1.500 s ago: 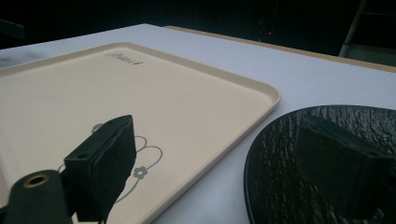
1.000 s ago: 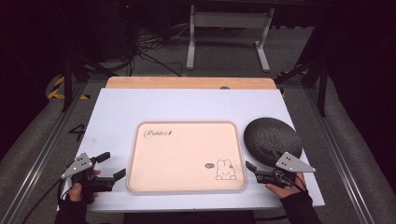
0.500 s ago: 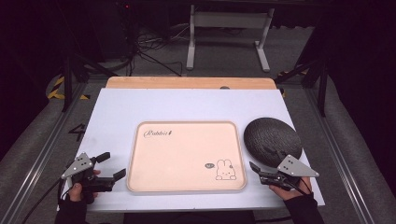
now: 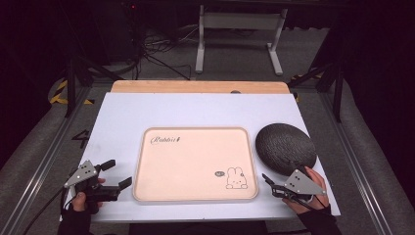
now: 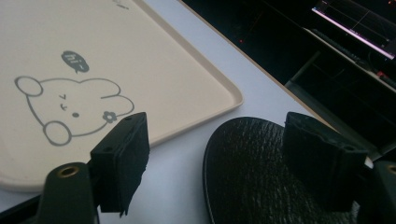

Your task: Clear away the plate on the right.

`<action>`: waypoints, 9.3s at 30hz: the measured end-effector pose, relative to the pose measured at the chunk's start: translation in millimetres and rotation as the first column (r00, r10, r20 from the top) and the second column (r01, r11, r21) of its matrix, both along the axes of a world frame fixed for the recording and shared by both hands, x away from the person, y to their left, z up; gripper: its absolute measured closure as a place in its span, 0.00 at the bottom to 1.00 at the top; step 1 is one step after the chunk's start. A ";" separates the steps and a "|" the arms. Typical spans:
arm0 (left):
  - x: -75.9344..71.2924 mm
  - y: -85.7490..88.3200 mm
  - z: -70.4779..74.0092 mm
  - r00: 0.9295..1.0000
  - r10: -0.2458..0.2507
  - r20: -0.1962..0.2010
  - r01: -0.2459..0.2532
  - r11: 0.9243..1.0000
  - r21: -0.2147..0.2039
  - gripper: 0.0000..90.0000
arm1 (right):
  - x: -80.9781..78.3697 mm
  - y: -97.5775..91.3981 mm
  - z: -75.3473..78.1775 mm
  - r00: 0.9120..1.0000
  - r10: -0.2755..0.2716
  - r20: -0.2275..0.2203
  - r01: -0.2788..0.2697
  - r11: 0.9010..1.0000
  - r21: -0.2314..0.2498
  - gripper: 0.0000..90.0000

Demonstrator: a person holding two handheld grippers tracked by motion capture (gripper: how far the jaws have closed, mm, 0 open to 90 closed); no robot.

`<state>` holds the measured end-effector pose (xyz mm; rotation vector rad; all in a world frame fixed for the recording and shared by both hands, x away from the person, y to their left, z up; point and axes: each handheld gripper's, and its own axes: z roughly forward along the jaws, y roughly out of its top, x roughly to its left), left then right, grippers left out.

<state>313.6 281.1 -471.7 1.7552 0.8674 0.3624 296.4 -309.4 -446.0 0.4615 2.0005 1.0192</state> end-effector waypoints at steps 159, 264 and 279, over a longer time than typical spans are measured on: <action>1.7 0.1 0.2 1.000 -0.007 -0.013 0.007 1.000 0.010 0.04 | -28.4 60.9 32.2 0.941 -0.035 0.336 0.283 0.624 -0.729 0.94; 1.6 -0.2 0.2 1.000 -0.010 -0.013 0.011 1.000 0.012 0.04 | -17.1 201.9 7.3 0.900 0.395 0.187 -0.149 0.680 -0.718 0.93; 1.6 -0.3 0.2 1.000 -0.011 -0.013 0.011 1.000 0.012 0.04 | -12.5 202.5 3.7 0.908 0.389 0.152 -0.173 0.682 -0.710 0.92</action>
